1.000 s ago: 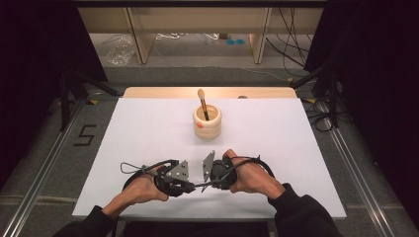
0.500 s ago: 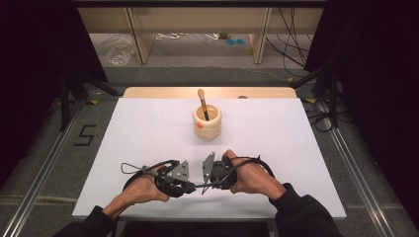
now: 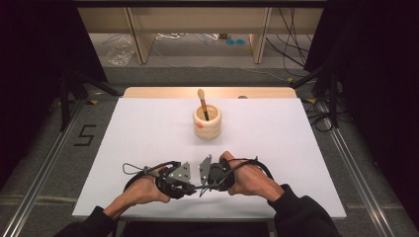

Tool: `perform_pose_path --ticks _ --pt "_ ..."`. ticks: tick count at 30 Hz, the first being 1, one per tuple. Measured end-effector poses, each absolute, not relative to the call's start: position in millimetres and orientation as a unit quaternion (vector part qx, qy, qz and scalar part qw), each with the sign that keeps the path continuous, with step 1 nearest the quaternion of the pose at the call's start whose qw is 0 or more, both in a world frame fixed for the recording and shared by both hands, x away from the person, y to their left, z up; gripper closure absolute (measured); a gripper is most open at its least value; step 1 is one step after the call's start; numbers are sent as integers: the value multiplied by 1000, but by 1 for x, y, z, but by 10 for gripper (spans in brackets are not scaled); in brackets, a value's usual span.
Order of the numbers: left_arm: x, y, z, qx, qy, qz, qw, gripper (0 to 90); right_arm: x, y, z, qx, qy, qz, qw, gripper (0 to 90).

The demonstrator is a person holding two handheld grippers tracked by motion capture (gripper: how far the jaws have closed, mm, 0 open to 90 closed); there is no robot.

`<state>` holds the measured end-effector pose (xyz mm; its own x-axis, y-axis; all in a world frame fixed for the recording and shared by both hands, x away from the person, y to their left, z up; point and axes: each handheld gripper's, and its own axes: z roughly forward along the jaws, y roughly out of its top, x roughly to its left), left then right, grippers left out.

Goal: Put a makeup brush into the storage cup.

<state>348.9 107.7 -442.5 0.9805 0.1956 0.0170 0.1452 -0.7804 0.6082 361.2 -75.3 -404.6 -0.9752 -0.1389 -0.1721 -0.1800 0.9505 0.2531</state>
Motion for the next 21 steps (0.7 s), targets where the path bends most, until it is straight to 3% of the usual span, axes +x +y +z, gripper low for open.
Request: perform_pose_path --ticks 21 --pt "350 107 -444 942 90 39 321 836 360 -71 -404 -95 981 145 85 838"
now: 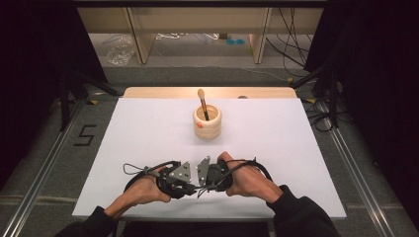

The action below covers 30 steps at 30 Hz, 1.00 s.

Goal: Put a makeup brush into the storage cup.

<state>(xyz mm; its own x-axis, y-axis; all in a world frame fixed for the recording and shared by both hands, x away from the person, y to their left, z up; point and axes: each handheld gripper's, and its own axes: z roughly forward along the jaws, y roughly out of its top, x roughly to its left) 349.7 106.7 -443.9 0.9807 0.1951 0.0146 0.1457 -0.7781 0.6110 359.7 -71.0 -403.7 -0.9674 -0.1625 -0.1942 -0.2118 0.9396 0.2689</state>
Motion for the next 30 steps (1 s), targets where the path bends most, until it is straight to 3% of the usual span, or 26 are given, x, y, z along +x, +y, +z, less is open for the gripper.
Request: perform_pose_path --ticks 7,11,13,17,21,30 --pt "351 111 -444 936 116 56 326 840 360 -78 -390 -54 978 159 120 709" --pt "356 117 -440 929 140 73 335 840 366 -90 -374 -12 964 219 152 608" --pt "359 122 -437 928 143 83 333 840 368 -99 -363 24 953 263 149 526" --pt "361 128 -431 907 180 105 366 840 372 -115 -357 94 931 317 154 452" --pt "362 134 -427 885 211 119 397 840 373 -131 -363 153 909 353 160 438" --pt "362 138 -419 846 249 125 453 840 383 -151 -385 228 866 431 112 418"
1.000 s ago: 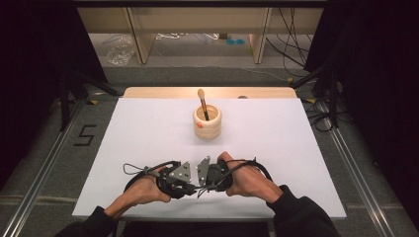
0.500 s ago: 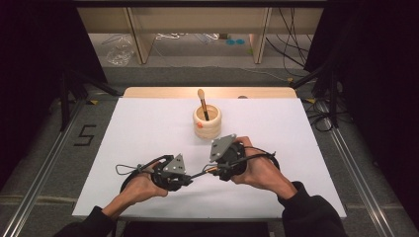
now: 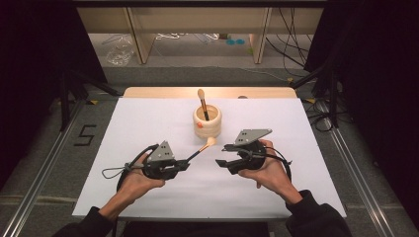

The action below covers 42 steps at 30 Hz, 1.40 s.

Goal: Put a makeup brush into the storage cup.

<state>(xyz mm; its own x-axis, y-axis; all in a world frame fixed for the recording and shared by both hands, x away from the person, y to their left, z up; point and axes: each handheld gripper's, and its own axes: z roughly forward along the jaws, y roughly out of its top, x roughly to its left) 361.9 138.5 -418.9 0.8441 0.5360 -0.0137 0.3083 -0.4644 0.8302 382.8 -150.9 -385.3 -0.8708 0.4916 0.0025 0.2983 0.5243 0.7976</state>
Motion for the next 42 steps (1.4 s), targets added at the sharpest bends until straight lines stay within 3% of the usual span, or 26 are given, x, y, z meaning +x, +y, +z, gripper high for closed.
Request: perform_pose_path --ticks 7,21,42 --pt "361 141 -413 832 259 121 476 839 384 -147 -387 234 845 474 83 395" --pt "358 138 -408 815 258 124 504 839 382 -141 -384 233 802 544 84 399" --pt "351 131 -404 802 255 124 525 839 385 -129 -386 230 765 600 35 495"
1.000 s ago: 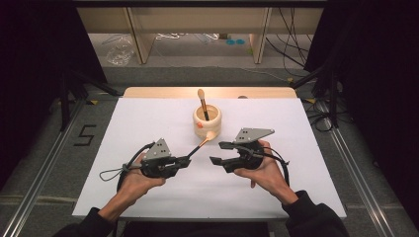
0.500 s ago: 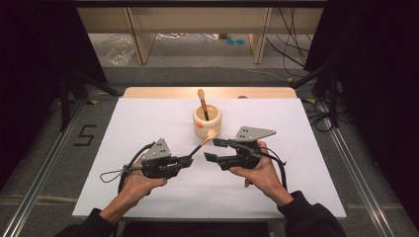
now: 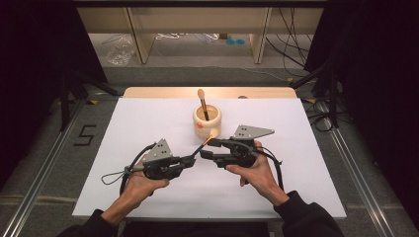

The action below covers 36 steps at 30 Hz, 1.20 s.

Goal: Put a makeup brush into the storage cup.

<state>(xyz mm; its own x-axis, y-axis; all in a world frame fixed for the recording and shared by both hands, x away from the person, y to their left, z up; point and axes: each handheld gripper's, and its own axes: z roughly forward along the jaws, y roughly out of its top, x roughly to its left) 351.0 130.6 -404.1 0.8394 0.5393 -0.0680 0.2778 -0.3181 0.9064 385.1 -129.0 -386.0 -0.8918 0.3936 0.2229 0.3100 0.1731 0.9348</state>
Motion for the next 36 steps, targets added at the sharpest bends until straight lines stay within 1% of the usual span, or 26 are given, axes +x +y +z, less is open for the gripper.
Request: perform_pose_path --ticks 9,17,19,20,24,25,29,30,32,34,36 --pt "350 129 -404 803 251 123 527 839 386 -124 -386 224 752 620 26 598" --pt "350 127 -405 802 245 123 530 839 387 -123 -386 226 739 635 2 670" --pt "350 127 -405 803 244 117 531 838 387 -122 -386 222 736 639 0 700" --pt "348 126 -406 801 253 117 529 838 386 -122 -385 220 738 638 -1 704" --pt "349 125 -406 806 242 119 527 838 385 -121 -385 212 737 641 -6 748" --pt "348 125 -407 803 249 116 528 838 385 -121 -385 211 736 643 -10 755" --pt "348 124 -407 807 237 117 528 838 384 -120 -385 201 735 647 -13 791" --pt "347 123 -408 806 245 116 526 838 384 -120 -385 201 735 647 -14 800" --pt "348 123 -408 809 234 118 526 838 383 -119 -385 199 734 650 -18 817" --pt "346 122 -408 807 241 117 527 838 383 -119 -384 196 730 654 -20 829" --pt "347 122 -408 810 230 120 525 837 382 -119 -384 189 730 656 -23 840"
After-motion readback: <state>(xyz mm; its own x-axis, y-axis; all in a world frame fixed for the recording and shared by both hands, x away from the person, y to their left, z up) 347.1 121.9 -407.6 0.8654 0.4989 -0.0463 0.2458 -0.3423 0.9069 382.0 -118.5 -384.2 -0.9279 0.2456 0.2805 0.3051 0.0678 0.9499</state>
